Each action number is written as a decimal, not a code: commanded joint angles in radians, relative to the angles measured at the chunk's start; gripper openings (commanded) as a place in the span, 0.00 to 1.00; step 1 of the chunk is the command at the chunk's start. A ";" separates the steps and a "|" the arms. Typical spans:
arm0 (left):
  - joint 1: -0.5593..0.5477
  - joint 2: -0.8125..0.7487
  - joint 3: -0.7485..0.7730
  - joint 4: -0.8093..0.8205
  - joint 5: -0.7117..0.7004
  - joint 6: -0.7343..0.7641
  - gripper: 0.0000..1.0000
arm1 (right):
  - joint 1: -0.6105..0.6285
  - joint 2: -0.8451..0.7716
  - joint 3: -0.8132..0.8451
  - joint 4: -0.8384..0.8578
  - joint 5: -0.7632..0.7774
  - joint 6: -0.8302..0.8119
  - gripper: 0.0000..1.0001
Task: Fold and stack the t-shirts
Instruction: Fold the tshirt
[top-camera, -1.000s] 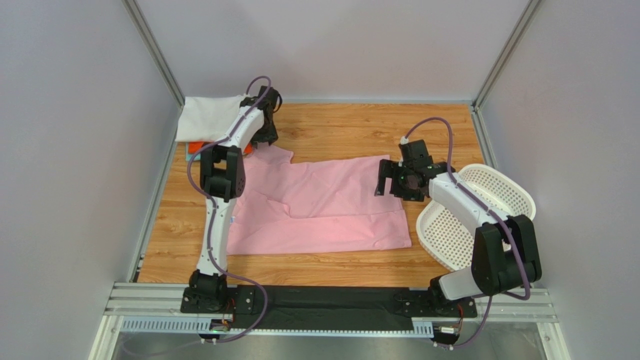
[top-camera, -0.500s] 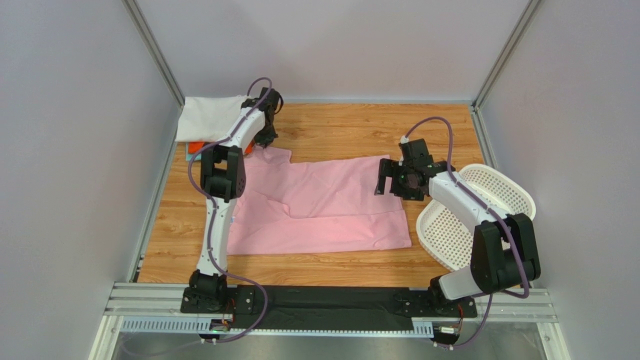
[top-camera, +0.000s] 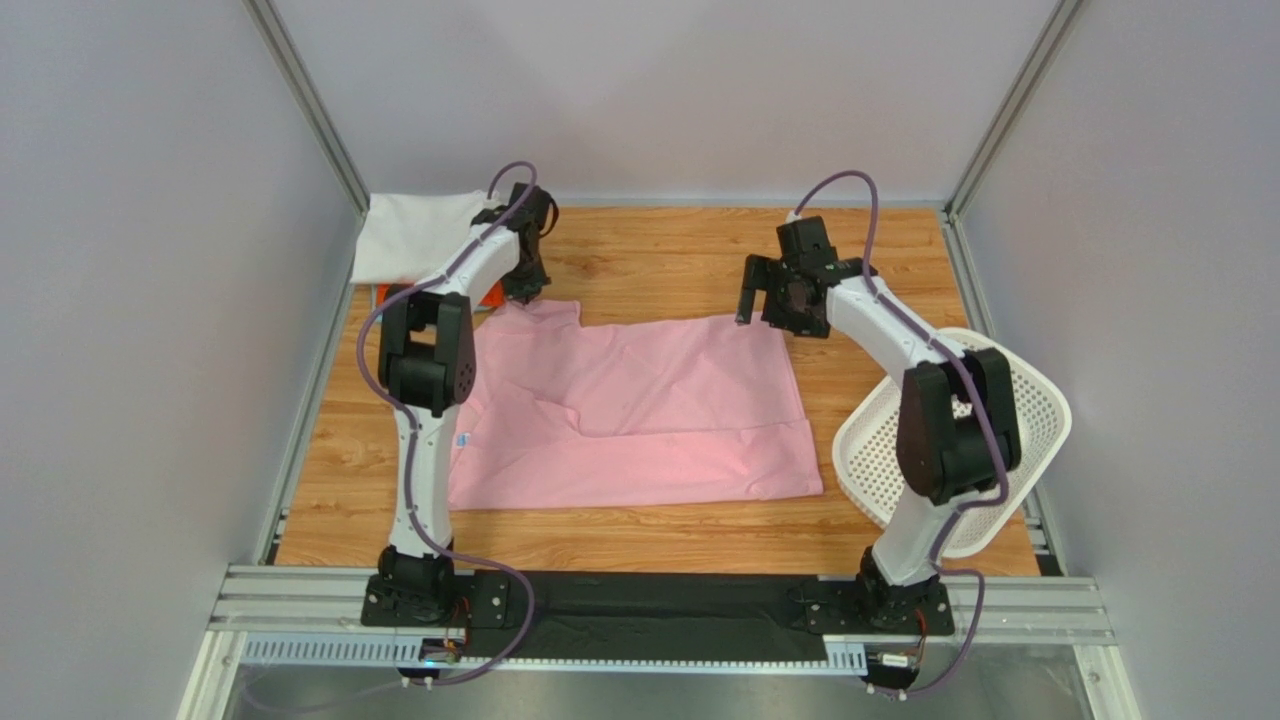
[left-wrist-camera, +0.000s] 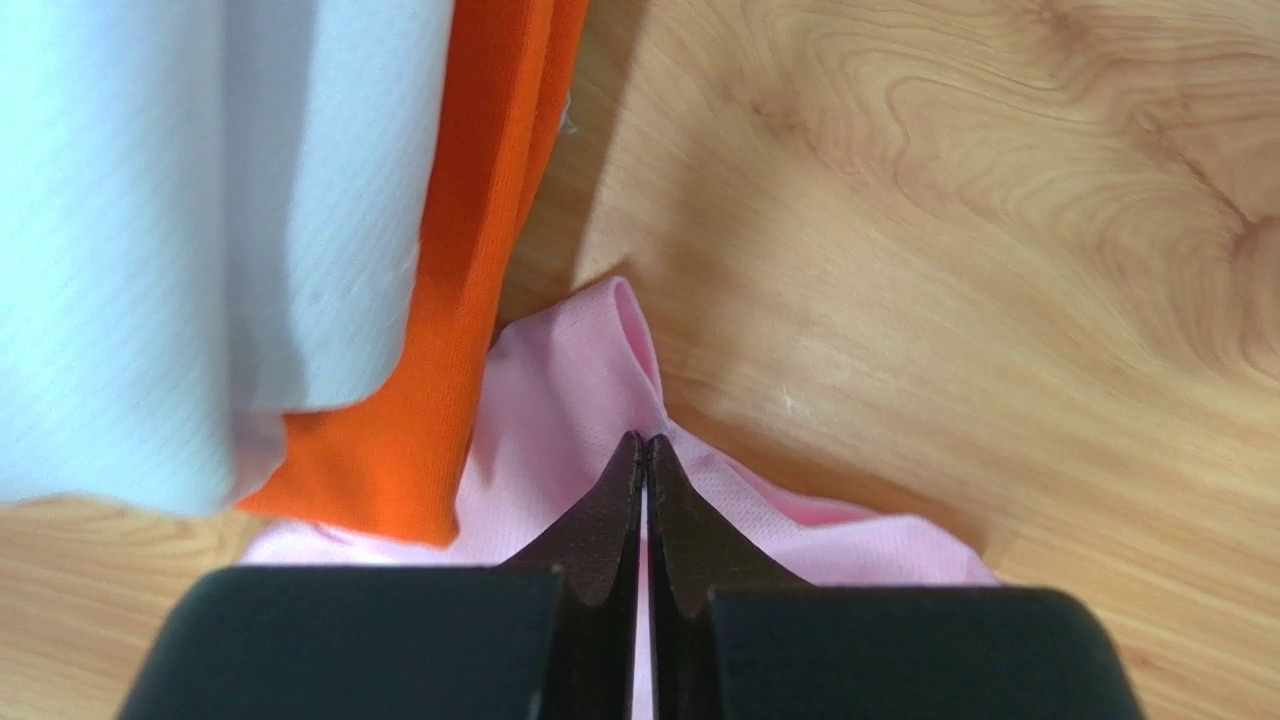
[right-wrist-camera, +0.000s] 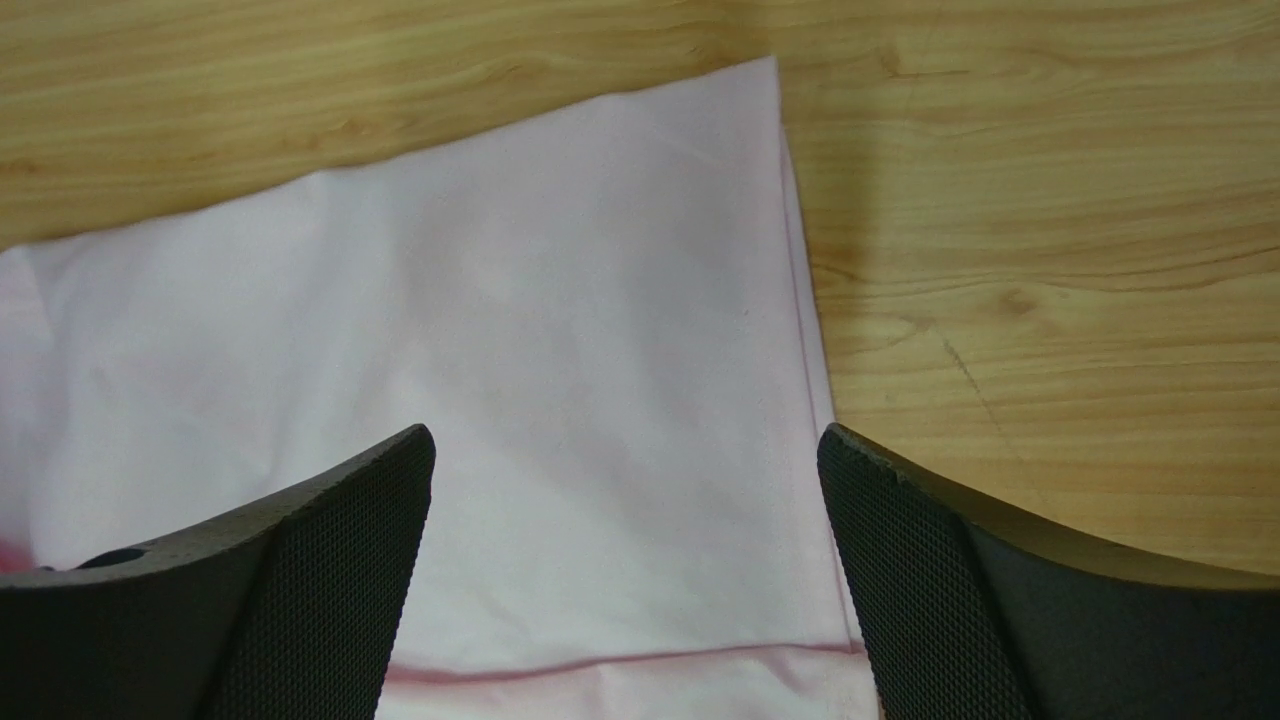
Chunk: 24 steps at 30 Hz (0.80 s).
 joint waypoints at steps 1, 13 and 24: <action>0.003 -0.124 -0.050 0.089 0.021 0.011 0.00 | -0.011 0.138 0.149 -0.032 0.131 0.025 0.99; 0.003 -0.204 -0.161 0.161 0.020 -0.012 0.00 | -0.036 0.510 0.558 -0.148 0.211 0.027 0.81; 0.003 -0.233 -0.205 0.180 0.021 -0.040 0.00 | -0.037 0.577 0.595 -0.167 0.186 0.036 0.45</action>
